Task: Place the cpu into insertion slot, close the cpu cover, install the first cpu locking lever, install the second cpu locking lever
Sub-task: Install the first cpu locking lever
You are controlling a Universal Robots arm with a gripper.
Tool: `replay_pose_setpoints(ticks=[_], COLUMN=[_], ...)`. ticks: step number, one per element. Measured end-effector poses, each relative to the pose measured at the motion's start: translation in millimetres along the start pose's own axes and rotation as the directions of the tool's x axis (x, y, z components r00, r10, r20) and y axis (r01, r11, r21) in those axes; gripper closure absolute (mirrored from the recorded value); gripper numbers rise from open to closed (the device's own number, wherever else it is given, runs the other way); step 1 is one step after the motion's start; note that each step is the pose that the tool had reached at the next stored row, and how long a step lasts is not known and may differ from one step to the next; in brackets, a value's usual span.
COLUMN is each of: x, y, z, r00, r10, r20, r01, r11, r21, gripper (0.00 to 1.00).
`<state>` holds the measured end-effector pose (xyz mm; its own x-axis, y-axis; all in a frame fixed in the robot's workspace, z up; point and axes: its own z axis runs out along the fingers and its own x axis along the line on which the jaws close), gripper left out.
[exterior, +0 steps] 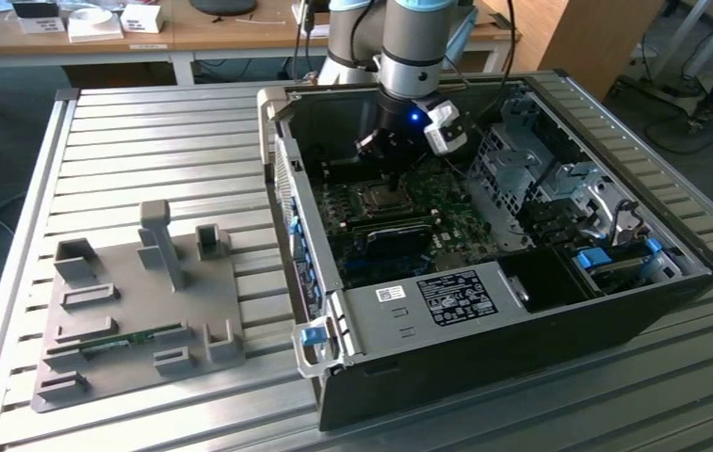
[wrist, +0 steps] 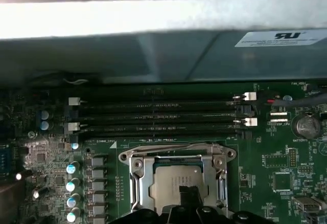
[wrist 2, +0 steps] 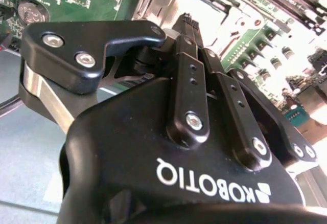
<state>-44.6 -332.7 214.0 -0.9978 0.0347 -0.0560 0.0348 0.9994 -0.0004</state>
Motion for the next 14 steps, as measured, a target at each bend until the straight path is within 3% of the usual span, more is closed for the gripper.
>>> replay_pose_setpoints(ticks=[8,11,14], x=[-0.2,-0.2,-0.2], y=[0.0,0.0,0.0], z=[-3.8,-3.7,-3.6], r00=[1.0000,1.0000,1.0000], r10=[0.000,0.000,0.000], r20=[0.0000,-0.0091,-0.0093], r01=[0.000,0.000,0.000], r11=[1.0000,1.0000,1.0000], r21=[0.0000,0.0006,0.0004], gripper=[0.89,0.89,0.89])
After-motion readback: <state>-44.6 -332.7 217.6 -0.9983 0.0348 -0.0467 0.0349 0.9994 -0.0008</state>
